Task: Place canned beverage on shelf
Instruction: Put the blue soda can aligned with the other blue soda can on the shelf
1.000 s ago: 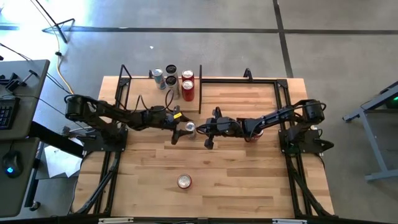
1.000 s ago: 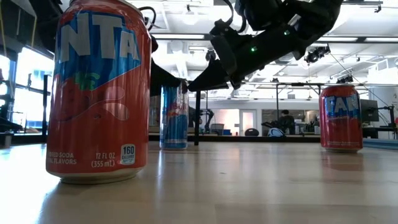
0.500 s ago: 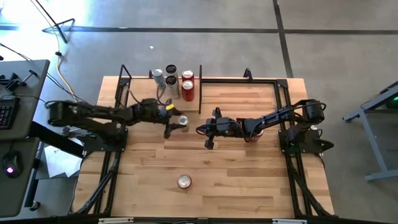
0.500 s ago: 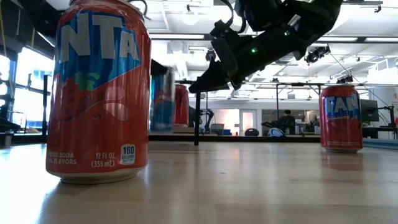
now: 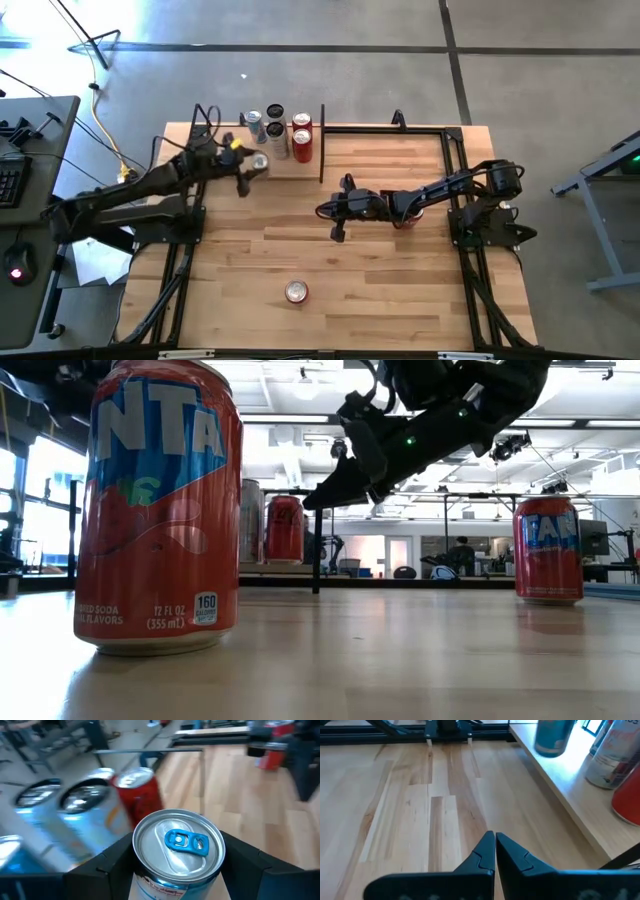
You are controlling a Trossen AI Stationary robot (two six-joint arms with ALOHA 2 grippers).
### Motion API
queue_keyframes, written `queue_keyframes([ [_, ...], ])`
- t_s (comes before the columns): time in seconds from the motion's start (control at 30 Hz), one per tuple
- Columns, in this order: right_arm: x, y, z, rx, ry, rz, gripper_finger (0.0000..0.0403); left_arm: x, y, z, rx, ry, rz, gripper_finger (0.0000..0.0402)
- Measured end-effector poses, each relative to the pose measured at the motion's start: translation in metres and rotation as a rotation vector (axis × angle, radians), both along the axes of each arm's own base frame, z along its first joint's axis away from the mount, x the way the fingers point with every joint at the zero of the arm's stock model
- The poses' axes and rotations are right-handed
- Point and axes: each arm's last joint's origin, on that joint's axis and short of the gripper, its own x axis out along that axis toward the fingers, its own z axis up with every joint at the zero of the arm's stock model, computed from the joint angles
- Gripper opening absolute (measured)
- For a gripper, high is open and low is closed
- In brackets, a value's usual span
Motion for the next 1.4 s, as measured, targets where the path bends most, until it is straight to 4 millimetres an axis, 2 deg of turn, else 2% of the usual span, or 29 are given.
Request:
queue_keyframes([
  [0.23, 0.0, 0.0, 0.0, -0.007, 0.001, 0.004, 0.0, -0.01, 0.024, -0.005, 0.024, 0.049, 0.094, 0.0223],
  [0.47, 0.0, 0.0, 0.0, -0.007, 0.002, 0.013, 0.0, -0.02, 0.046, -0.013, 0.0, 0.063, 0.054, 0.0223],
  [0.77, 0.0, 0.001, 0.0, -0.008, 0.002, 0.017, 0.0, -0.037, 0.071, -0.018, -0.05, -0.009, 0.026, 0.0223],
  [1.17, 0.0, 0.001, 0.0, -0.008, 0.002, 0.018, 0.0, -0.041, 0.099, -0.033, -0.091, -0.075, -0.023, 0.0223],
  [1.4, 0.0, 0.001, 0.0, -0.008, 0.002, 0.018, 0.0, -0.04, 0.105, -0.037, -0.105, -0.094, -0.047, 0.0223],
])
